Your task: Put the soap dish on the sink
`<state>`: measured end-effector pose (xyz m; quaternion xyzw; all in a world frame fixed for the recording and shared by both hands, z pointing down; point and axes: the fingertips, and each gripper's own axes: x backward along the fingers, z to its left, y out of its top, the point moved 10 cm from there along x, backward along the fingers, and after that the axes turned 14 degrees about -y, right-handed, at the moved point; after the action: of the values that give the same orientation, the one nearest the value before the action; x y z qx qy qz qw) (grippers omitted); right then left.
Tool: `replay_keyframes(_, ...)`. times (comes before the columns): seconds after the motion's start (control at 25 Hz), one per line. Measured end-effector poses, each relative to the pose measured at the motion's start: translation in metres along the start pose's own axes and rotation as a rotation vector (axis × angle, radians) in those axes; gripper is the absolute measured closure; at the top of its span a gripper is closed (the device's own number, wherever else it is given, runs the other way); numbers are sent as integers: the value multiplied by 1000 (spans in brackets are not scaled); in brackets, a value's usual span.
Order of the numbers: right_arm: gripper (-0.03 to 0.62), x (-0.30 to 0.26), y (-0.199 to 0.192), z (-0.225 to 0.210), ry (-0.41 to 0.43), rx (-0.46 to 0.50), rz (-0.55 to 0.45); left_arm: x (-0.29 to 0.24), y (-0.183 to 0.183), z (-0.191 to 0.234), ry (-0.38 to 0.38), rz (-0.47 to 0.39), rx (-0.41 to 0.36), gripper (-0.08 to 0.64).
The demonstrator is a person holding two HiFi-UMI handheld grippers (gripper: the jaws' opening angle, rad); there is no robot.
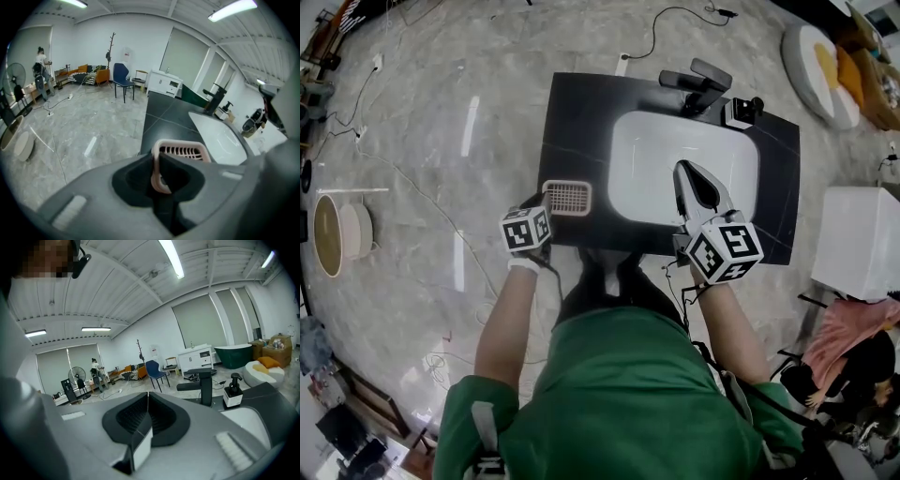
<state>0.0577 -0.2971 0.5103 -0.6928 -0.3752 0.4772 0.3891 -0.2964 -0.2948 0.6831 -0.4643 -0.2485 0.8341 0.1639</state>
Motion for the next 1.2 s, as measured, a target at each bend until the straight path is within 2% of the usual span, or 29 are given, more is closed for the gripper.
replay_keyframes(0.2, 584, -1, -4, 1, -15, -9, 0, 0, 3, -1, 6, -9, -19, 489)
replay_keyframes(0.32, 584, 1, 4, 2, -24, -8, -19, 14, 14, -4, 23, -52, -34, 480)
replay_keyframes(0.44, 584, 4, 15, 5, -28, -3, -43, 35, 39, -12, 23, -128, -86, 481)
replay_keyframes(0.64, 584, 11, 39, 15, -25, 14, -93, 70, 98, -40, -91, -268, -181, 506)
replay_keyframes(0.8, 584, 20, 65, 25, -31, 47, -137, 103, 136, -72, -145, -380, -235, 512)
replay_keyframes(0.96, 584, 25, 94, 34, -19, 65, -194, 137, 168, -101, -175, -492, -294, 514)
replay_keyframes(1.2, 584, 36, 130, 49, 17, 80, -335, 186, 204, -142, -184, -637, -398, 563)
